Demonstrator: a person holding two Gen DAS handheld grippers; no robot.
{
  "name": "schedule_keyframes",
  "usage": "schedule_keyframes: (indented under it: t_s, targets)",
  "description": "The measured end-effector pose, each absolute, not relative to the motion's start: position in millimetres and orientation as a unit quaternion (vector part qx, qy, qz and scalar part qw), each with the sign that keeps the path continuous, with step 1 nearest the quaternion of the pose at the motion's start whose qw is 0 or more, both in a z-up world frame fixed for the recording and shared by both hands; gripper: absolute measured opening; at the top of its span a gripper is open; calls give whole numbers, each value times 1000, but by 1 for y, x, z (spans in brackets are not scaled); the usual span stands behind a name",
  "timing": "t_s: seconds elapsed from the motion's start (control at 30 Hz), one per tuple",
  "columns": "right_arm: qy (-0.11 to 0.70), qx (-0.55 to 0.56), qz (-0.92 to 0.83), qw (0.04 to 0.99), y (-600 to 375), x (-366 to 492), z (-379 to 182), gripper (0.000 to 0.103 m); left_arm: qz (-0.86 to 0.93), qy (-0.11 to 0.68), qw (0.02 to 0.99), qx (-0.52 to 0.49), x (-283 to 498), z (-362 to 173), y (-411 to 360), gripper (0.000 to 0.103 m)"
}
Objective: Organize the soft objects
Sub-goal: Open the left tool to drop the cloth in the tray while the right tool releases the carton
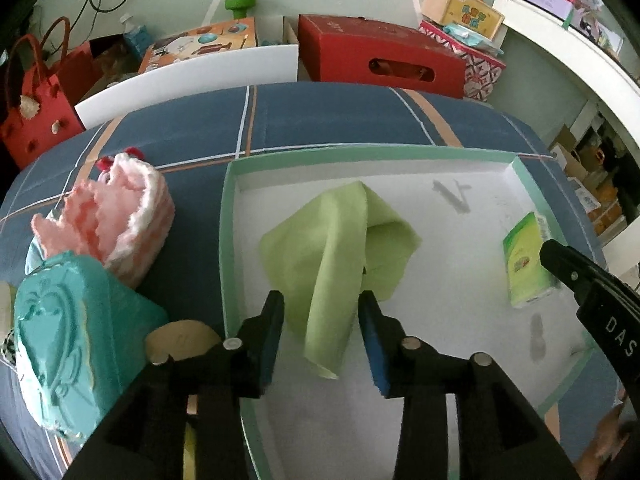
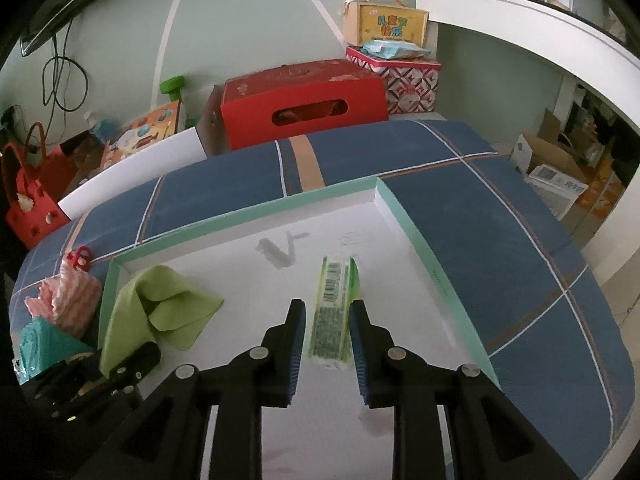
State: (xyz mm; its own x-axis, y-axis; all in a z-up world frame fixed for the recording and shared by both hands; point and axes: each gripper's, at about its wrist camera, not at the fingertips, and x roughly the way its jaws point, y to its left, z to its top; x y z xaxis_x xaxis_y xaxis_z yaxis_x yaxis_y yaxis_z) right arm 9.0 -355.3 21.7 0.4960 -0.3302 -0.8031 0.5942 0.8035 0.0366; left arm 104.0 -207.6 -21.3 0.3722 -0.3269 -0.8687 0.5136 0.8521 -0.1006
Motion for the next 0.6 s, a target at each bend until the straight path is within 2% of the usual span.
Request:
schedule_keyframes:
  t_s: [0.07,0.2,0.33,0.43,0.5,0.57,0.6]
  targets:
    - [424,156,-274,849,-355,7,24,28,-257,496,825,94,102,-17,-206,41]
    - [428,162,-276,845,-357,3,25,50,-258,492,827,85,99,-9,-202,49]
    - [432,169,-276,842,-358,0,25,50,-259,487,831,78,98,-2,-200,52]
    - [442,170,-273,837,-358,0,23,51,-261,483,833,74,97,2,-199,62]
    - [447,168,-271,836,-357,0,22,62,-263,480,834,73,97,4,-199,66]
    - [450,165,-269,835,-356,1,21,70,-259,474,838,77,97,5,-200,76]
    - [452,163,-268,835,-356,1,20,70,-256,472,840,78,96,6,-199,78]
